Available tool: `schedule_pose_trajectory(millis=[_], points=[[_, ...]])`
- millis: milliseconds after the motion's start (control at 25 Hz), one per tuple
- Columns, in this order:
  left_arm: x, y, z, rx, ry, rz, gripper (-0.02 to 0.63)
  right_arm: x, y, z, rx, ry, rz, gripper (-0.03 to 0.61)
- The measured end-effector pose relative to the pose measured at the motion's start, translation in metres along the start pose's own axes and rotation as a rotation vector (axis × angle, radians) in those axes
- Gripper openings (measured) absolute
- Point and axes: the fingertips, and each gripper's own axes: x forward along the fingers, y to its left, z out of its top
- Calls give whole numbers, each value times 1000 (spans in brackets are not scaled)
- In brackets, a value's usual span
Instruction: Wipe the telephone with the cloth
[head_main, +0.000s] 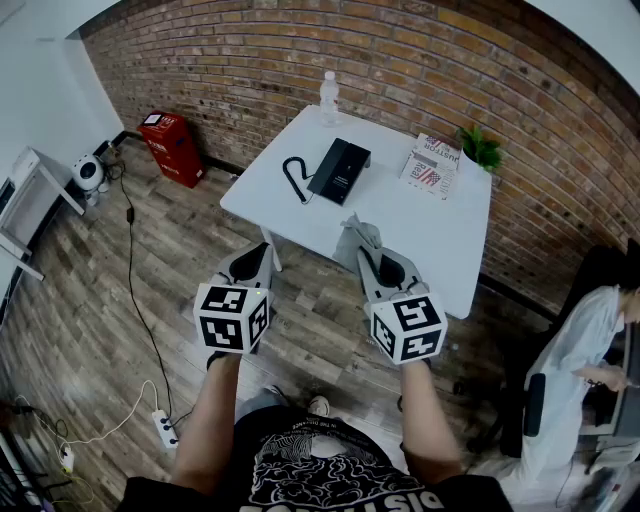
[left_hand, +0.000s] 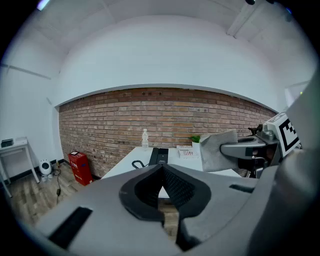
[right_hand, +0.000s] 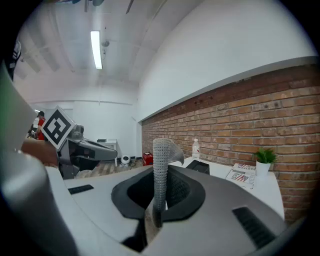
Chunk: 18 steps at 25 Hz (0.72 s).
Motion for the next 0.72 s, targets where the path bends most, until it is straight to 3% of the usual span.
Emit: schedule_pose_trajectory(millis=[360,720], points=[[24,7,-1,3,12,-18,6,20,-9,-6,17,5,1,11],[77,55,-5,-9,25,-71,5,85,-17,-12,20,38,-36,11]])
